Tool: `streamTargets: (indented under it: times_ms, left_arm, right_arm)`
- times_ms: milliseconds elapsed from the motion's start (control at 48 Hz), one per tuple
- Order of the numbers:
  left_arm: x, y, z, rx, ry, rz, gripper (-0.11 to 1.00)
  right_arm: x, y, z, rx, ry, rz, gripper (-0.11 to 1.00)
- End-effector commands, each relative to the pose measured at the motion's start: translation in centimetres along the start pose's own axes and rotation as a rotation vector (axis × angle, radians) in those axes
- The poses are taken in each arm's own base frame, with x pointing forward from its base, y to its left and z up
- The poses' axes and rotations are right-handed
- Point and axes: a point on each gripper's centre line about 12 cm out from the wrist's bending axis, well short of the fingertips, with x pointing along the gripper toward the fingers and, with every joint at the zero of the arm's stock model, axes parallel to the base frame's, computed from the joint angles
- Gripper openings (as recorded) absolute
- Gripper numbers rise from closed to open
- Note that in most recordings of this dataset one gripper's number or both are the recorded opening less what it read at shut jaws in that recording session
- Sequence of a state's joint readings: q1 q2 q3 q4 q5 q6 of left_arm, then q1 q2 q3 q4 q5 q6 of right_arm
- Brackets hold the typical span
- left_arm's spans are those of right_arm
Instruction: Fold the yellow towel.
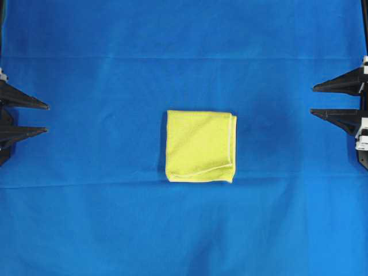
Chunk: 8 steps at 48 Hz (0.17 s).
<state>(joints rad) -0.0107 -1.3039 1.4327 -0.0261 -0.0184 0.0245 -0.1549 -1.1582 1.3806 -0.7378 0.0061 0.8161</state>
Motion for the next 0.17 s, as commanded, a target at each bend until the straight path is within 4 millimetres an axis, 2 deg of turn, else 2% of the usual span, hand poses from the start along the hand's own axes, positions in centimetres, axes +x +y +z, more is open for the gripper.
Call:
streamTargets:
  times_ms: [0, 146]
  left_arm:
    - [0.07, 0.05, 0.54, 0.0, -0.015, 0.003, 0.51]
    - [0.07, 0.07, 0.54, 0.0, -0.015, 0.005, 0.51]
  right_arm:
    - [0.14, 0.06, 0.64, 0.005, -0.009, 0.002, 0.6]
    - [0.14, 0.06, 0.64, 0.005, -0.009, 0.002, 0.6]
